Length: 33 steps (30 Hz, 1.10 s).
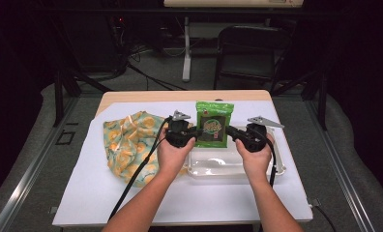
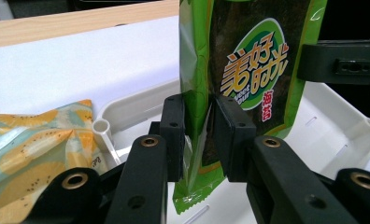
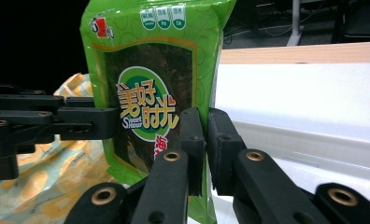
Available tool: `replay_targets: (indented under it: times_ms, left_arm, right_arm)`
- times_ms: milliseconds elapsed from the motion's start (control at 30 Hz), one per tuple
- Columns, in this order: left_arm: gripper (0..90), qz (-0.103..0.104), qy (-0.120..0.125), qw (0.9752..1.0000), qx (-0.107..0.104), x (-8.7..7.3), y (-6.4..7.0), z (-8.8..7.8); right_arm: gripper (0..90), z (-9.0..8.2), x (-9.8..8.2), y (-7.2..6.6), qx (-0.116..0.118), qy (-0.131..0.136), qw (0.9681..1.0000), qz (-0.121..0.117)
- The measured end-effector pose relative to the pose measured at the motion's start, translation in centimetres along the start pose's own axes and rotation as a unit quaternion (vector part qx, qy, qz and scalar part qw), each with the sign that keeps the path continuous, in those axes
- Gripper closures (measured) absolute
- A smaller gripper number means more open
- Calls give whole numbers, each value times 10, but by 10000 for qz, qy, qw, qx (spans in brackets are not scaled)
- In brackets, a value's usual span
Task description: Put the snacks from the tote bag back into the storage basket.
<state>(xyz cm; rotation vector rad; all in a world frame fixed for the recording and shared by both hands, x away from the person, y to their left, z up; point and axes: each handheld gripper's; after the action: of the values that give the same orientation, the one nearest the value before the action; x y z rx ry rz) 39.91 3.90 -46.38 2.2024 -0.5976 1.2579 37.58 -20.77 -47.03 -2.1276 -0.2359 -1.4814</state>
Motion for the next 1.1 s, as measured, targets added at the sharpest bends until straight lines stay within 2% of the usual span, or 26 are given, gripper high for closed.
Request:
replay_targets:
  times_ms: [67,133,167,233,333,367,433,767,1100]
  left_arm:
    - [743,5,-57,10000,-23,1,-2,1]
    - [743,-22,-15,10000,12,1,-2,3]
    - [743,-47,32,9999,106,1,-1,4]
    - [743,-62,-15,10000,10,2,-2,5]
    - [743,-99,-63,9999,-15,5,-4,5]
    - [744,-110,6,9999,16,5,-5,7]
    - [743,-151,-19,9999,38,6,-6,9]
    - [743,-504,-181,9985,92,1,-20,29]
    - [733,-499,-377,9978,240,-7,-23,42]
  right_arm:
    - [847,2,0,0,-21,-11,10000,-20]
    - [844,4,0,2,-28,-67,9999,-76]
    - [843,5,0,2,-43,-58,10000,-60]
    - [841,7,1,3,-54,-75,9999,-64]
    - [837,8,6,4,-49,-87,9999,-52]
    - [837,9,7,4,-53,-103,9999,-51]
    - [835,13,9,4,-73,-105,9999,-58]
    - [829,33,5,16,-92,-290,9995,80]
    - [788,40,-2,15,-236,-440,9987,-119]
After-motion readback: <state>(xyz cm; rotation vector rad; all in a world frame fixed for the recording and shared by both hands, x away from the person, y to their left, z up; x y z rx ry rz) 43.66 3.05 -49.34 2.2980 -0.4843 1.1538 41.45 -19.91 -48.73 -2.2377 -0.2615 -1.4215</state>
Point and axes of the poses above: each handheld gripper's, and its own axes: z roughly forward along the jaws, x roughly out of its top, y roughly to its right, and after that the axes turned 9 degrees about y, right-handed
